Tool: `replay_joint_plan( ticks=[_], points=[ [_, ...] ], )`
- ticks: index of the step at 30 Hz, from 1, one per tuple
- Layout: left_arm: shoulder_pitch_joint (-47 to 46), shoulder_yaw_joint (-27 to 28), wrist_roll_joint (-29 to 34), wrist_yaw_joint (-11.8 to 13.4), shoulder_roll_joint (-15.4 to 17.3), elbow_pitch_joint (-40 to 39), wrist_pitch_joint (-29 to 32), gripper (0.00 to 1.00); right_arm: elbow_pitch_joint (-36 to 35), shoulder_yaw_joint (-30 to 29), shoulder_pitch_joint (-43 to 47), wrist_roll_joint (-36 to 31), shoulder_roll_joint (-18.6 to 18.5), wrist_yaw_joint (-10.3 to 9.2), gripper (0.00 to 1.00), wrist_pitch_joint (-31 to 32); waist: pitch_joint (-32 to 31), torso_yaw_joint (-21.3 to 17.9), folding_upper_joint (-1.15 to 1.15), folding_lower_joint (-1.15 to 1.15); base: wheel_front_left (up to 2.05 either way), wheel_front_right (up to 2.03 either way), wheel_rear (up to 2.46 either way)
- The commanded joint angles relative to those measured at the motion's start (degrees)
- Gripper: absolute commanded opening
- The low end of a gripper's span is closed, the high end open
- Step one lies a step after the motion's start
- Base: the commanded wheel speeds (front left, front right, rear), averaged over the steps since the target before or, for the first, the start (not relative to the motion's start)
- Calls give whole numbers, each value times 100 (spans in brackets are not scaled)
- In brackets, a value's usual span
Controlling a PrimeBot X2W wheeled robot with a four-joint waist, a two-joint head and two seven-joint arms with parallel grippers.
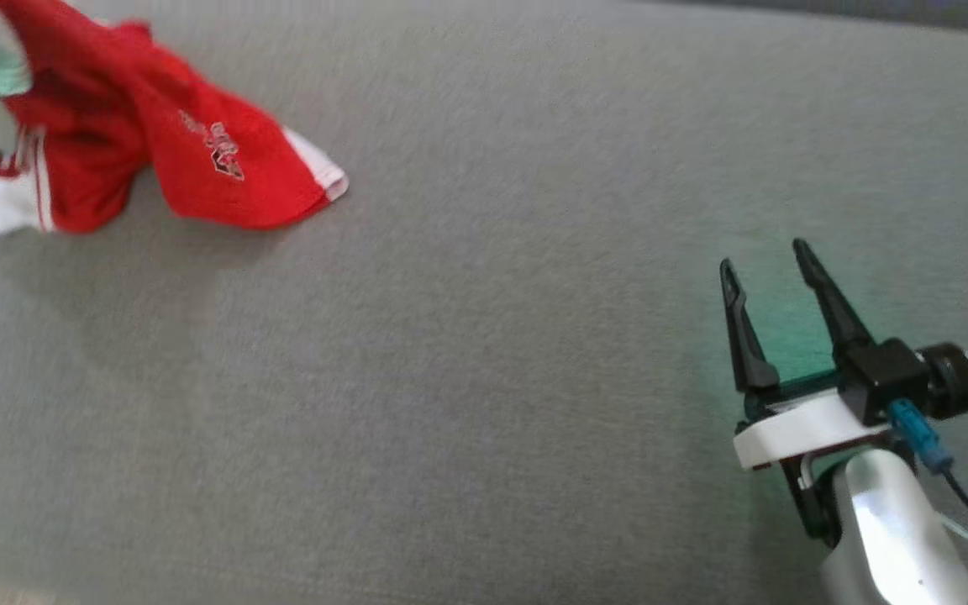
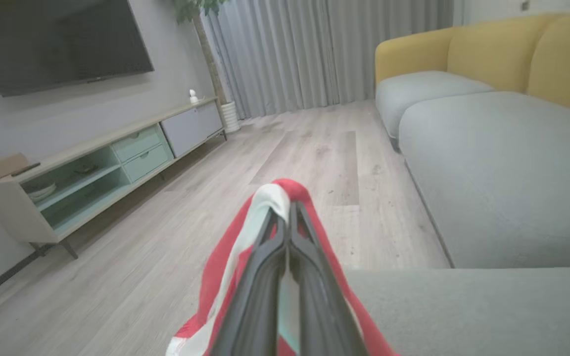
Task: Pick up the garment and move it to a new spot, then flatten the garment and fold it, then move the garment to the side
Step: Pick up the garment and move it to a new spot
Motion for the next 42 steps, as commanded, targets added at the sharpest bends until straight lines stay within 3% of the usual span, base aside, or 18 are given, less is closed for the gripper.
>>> replay_joint_plan(
  ticks=[1, 10, 18, 25, 32, 33, 34, 35, 42],
  points=[
    [-322, -13, 47, -44, 245, -475, 146, 0, -113, 154, -8, 125, 66, 39, 100, -68, -491, -425, 0, 1, 0, 0, 0],
    [-246, -660, -155, -72, -602, -1765, 795, 0, -121, 207, 86, 417, 67, 39, 100, -82, -808, -997, 0, 1, 0, 0, 0],
    [306, -1130, -341, 134, -1398, -2567, 992, 0, -233, 182, 88, 511, 67, 39, 100, -83, -622, -1406, 0, 1, 0, 0, 0],
    [1303, -1740, -535, 307, -2157, -2075, 384, 0, -260, 247, 51, 551, 67, 39, 100, -84, -291, -1617, 0, 1, 0, 0, 0],
    [1758, -2833, -1172, 545, -2297, -1268, -479, 0, -223, 388, -77, 572, 67, 39, 100, -84, -2, -1866, 0, 1, 0, 0, 0],
    [1759, -3010, -1271, 583, -2298, -1178, -576, 9, -221, 396, -91, 579, 67, 39, 100, -84, 34, -1887, 0, 1, 0, 0, 0],
    [1713, -3311, -1420, 646, -2299, -1030, -802, 85, -217, 383, -106, 579, 67, 39, 100, -84, 72, -1888, 0, 1, 0, 0, 0],
    [1687, -3427, -1499, 677, -2299, -963, -906, 100, -211, 374, -105, 577, 67, 39, 100, -84, 80, -1880, 0, 1, 0, 0, 0],
    [1414, -3907, -1721, 786, -2300, -638, -1558, 100, -176, 266, -38, 531, 67, 39, 100, -84, -97, -1666, 0, 1, 0, 0, 0]
  ],
)
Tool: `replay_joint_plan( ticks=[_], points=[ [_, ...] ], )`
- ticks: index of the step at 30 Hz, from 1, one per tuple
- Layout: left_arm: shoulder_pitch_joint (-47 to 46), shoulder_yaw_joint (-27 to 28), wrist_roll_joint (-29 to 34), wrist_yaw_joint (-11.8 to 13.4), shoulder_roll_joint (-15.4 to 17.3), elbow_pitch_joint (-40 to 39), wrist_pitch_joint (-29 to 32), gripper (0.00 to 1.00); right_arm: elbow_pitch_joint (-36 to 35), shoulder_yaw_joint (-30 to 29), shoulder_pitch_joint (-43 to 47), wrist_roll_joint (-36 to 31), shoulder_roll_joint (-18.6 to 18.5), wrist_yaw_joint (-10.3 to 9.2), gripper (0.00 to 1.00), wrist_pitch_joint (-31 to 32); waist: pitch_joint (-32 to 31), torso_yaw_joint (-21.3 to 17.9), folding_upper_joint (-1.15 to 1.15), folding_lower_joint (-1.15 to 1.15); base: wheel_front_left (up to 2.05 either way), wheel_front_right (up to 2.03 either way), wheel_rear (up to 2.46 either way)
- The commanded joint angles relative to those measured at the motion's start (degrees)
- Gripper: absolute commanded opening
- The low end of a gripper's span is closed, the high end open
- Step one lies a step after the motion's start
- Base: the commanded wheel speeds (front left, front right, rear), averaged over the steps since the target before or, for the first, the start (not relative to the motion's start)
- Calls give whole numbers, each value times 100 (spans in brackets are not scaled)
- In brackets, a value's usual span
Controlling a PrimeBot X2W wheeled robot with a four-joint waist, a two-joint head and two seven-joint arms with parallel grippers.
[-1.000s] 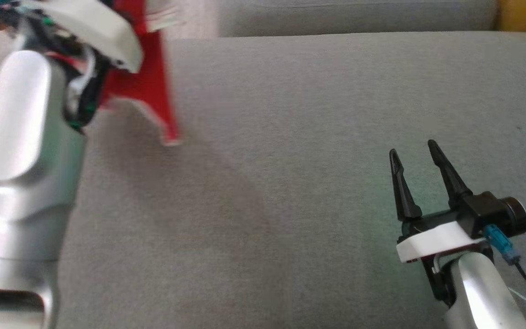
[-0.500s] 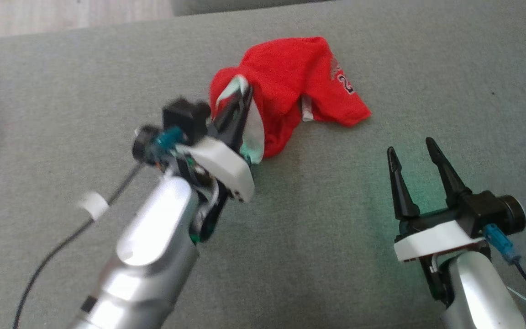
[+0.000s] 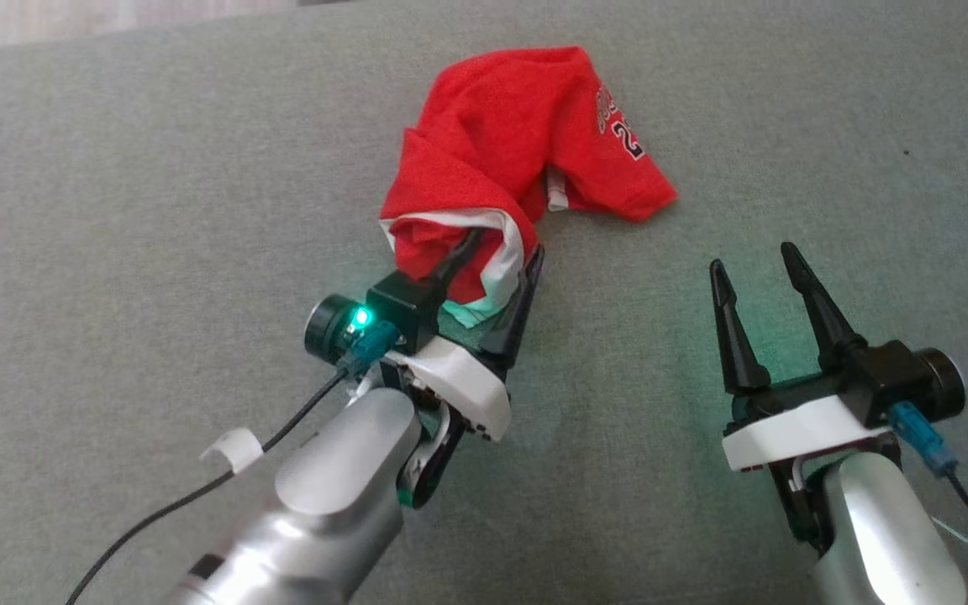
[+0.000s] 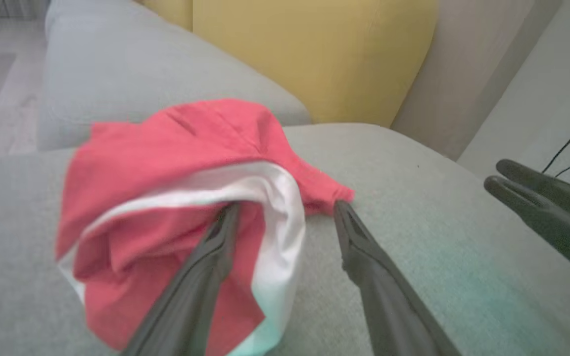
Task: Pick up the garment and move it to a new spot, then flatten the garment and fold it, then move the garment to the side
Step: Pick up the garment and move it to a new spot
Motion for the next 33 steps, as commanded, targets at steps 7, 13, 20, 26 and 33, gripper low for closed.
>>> replay_joint_plan(
  ticks=[7, 13, 20, 26, 33],
  points=[
    [-250, 130, 15, 48, 64, -31, -384, 100, -173, -15, 35, -88, 8, 39, 100, -62, -491, 319, 0, -1, 0, 0, 0],
    [376, 391, 83, 253, 403, -239, -463, 100, -184, -67, 273, -80, 8, 39, 100, -62, -973, 518, 0, -1, 0, 0, 0],
    [1485, 1203, 119, 639, 776, -902, -471, 100, -230, -107, 618, -14, 8, 39, 100, -62, -1314, 698, 0, -1, 0, 0, 0],
    [2446, 1926, 285, 809, 931, -1500, -472, 100, -228, -103, 851, 59, 8, 39, 100, -62, -1419, 783, 0, -1, 0, 0, 0],
    [3200, 2537, 539, 810, 875, -1967, -472, 100, -187, -139, 1015, 153, 8, 39, 100, -62, -1463, 877, 0, -1, 0, 0, 0]
  ],
)
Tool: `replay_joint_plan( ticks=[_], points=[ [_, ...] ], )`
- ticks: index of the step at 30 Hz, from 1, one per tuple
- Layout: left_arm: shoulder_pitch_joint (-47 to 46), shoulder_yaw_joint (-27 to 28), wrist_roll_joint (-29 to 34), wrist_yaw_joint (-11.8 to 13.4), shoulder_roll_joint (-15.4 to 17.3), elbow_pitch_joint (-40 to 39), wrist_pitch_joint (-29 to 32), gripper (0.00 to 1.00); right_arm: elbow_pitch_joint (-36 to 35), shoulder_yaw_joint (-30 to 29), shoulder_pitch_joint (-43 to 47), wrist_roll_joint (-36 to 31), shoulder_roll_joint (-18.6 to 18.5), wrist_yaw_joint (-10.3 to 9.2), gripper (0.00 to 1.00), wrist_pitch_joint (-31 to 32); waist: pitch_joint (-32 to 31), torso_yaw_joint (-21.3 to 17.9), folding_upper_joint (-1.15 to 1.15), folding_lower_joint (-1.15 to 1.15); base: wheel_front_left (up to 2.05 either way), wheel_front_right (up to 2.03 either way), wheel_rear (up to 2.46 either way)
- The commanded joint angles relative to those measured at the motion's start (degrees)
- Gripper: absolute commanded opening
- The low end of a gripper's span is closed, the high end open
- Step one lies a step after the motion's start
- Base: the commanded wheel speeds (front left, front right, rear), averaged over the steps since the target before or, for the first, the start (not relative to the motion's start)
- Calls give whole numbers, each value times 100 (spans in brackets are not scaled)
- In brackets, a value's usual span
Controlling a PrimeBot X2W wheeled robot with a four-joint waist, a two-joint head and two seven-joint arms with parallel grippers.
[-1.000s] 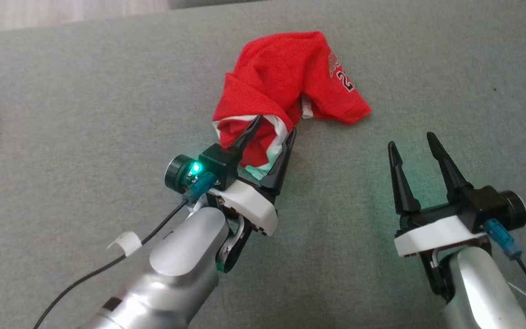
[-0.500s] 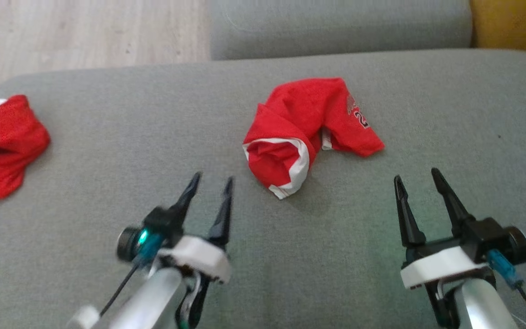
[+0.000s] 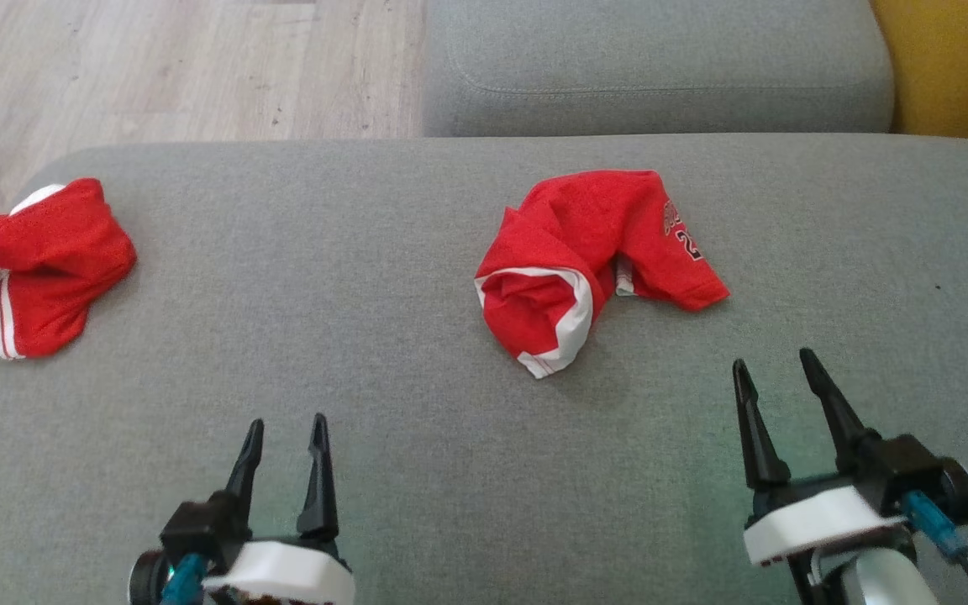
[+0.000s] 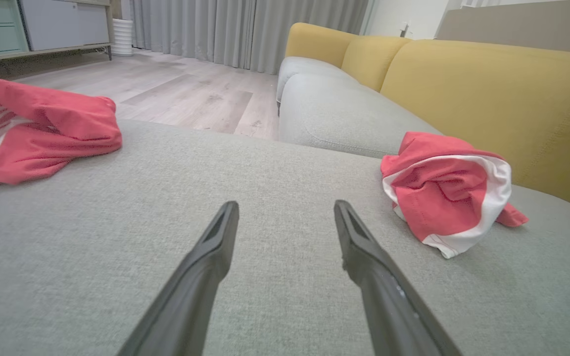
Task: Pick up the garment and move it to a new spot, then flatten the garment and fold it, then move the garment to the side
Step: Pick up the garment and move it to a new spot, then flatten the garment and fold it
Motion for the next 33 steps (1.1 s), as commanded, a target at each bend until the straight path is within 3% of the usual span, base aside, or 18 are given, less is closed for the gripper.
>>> replay_joint_plan(
  ticks=[1, 13, 33],
  points=[
    [-113, 294, 81, -10, 21, -230, -70, 100, -150, 135, 0, 62, -10, 39, 100, -63, -12, 18, 0, 0, 0, 0, 0],
    [175, 728, 384, -216, -201, -227, -71, 100, 26, 176, 56, 238, -10, 39, 100, -63, -32, 48, 0, 0, 0, 0, 0],
    [114, 863, 578, -398, -337, 30, -71, 100, 51, 201, -27, 172, -10, 39, 100, -63, 75, 138, 0, 0, 0, 0, 0]
  ],
)
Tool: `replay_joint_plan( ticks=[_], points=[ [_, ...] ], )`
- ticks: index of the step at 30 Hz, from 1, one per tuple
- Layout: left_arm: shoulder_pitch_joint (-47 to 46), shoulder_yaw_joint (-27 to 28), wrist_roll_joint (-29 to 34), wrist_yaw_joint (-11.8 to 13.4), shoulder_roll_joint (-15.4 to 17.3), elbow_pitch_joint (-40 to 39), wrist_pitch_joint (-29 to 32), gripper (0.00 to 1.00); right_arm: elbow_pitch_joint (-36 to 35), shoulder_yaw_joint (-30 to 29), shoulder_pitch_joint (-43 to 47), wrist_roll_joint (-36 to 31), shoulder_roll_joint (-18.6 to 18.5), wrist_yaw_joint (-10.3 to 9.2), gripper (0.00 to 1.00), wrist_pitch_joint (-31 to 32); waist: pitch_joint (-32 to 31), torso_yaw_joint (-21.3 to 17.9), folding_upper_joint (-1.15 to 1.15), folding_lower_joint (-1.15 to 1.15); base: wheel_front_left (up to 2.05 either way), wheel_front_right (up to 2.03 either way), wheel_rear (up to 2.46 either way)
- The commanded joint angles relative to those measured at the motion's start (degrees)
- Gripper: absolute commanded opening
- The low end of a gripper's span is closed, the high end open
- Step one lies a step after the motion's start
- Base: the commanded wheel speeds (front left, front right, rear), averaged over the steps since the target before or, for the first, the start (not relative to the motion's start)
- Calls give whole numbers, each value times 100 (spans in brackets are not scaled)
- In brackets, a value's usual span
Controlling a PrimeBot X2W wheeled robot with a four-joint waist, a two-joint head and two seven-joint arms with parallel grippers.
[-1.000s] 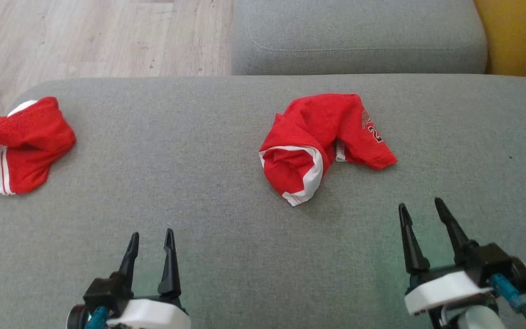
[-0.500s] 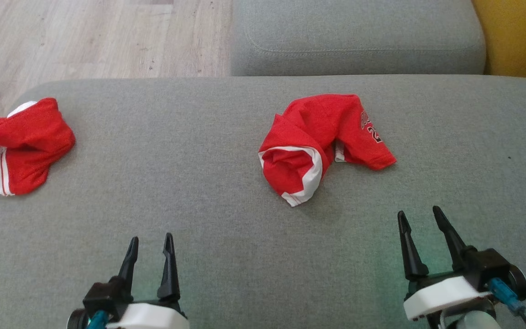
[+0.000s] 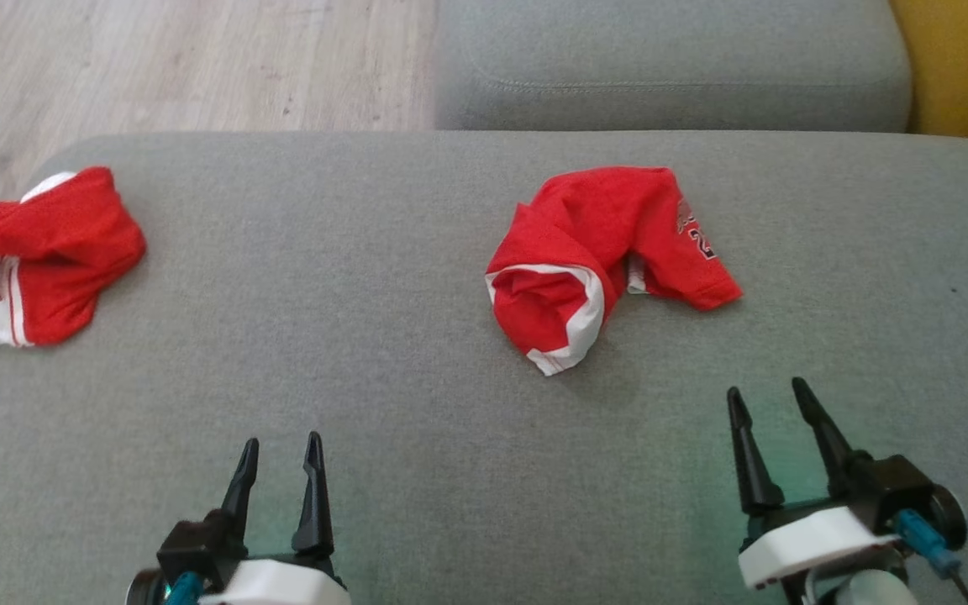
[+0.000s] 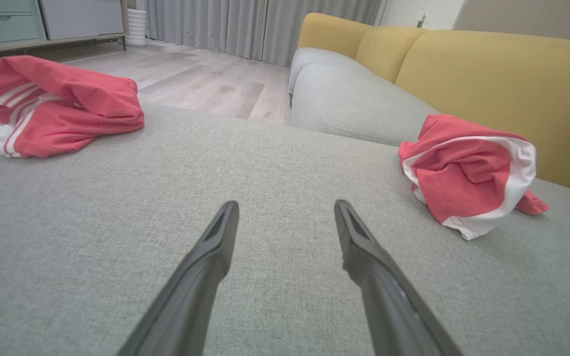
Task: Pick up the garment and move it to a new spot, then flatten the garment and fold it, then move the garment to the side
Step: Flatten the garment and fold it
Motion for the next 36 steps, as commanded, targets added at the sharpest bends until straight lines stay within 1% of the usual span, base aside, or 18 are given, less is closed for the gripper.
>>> replay_joint_plan(
  ticks=[1, 6, 10, 15, 19, 20, 21, 22, 23, 24, 27, 31, 32, 36],
  points=[
    [-215, 229, 81, -1, -24, -161, -71, 100, -132, 193, -260, -27, -17, 39, 100, -63, 69, 64, 0, 0, 0, 0, 0],
    [-339, 188, 183, -37, -80, -244, -71, 100, 201, 438, -609, -80, -17, 39, 100, -63, 307, 283, 0, 0, 0, 0, 0],
    [-469, 120, 249, -68, -160, -317, -71, 100, 754, 719, -1124, -133, -17, 39, 100, 14, 551, 580, 0, 0, 0, 0, 0],
    [-591, 63, 293, -102, -253, -343, -71, 100, 1537, 904, -1729, -172, -17, 39, 100, 242, 784, 1006, 0, 0, 0, 0, 0],
    [-612, 55, 331, -108, -302, -340, -71, 100, 2093, 1037, -2077, -134, -17, 39, 100, 324, 884, 1273, 0, 0, 0, 0, 0],
    [-611, 67, 346, -110, -321, -339, -71, 100, 2340, 1013, -2202, -111, -17, 39, 90, 344, 912, 1358, 0, 0, 0, 0, 0],
    [-606, 82, 349, -113, -329, -339, -71, 100, 2429, 986, -2257, -123, -17, 39, 59, 325, 916, 1375, 0, 0, 0, 0, 0],
    [-602, 97, 355, -116, -335, -339, -71, 100, 2490, 955, -2299, -112, -17, 39, 33, 291, 922, 1382, 0, 0, 0, 0, 0],
    [-598, 113, 362, -116, -342, -341, -71, 100, 2517, 944, -2329, -92, -17, 39, 4, 241, 925, 1382, 0, 0, 0, 0, 0],
    [-590, 134, 368, -113, -348, -346, -71, 100, 2510, 943, -2350, -98, -17, 39, 0, 178, 928, 1370, 0, 0, 0, 0, 0],
    [-565, 192, 383, -108, -369, -355, -71, 100, 2463, 782, -2344, -236, -17, 39, 0, 63, 907, 1257, 0, 0, 0, 0, 0],
    [-529, 233, 400, -135, -395, -358, -71, 100, 2188, 391, -2210, -535, -17, 39, 0, -9, 839, 1021, 0, 0, 0, 0, 0],
    [-529, 233, 400, -135, -395, -358, -71, 100, 2188, 391, -2210, -535, -17, 39, 0, -9, 839, 1021, 0, 0, 0, 0, 0],
    [-506, 266, 424, -171, -414, -341, -71, 100, 1829, -146, -2037, -1026, -58, 39, 0, -11, 769, 779, 0, 0, 0, 0, 0]
  ],
)
